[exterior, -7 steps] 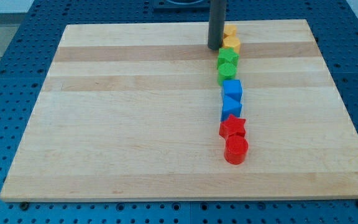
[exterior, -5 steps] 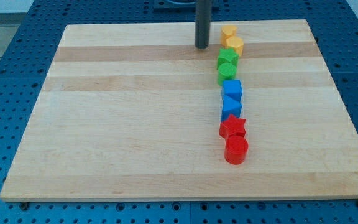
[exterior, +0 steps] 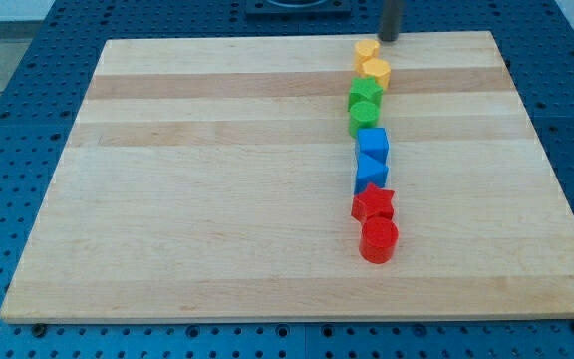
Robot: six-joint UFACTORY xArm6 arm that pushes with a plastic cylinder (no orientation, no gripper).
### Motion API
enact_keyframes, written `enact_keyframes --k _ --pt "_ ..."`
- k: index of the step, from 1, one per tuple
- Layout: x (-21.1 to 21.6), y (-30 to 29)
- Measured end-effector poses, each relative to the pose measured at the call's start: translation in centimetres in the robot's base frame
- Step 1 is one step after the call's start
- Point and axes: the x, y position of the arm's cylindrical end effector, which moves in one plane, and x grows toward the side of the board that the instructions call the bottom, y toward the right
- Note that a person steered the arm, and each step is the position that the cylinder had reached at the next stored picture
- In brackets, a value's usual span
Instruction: Place your arm right to the green star
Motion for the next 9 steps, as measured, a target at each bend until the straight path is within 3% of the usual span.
enact_keyframes --k 1,2,3,9 --pt "0.5 3.2" --pt "4.1 3.1" --pt "4.7 3.1" --pt "12.3 -2.9"
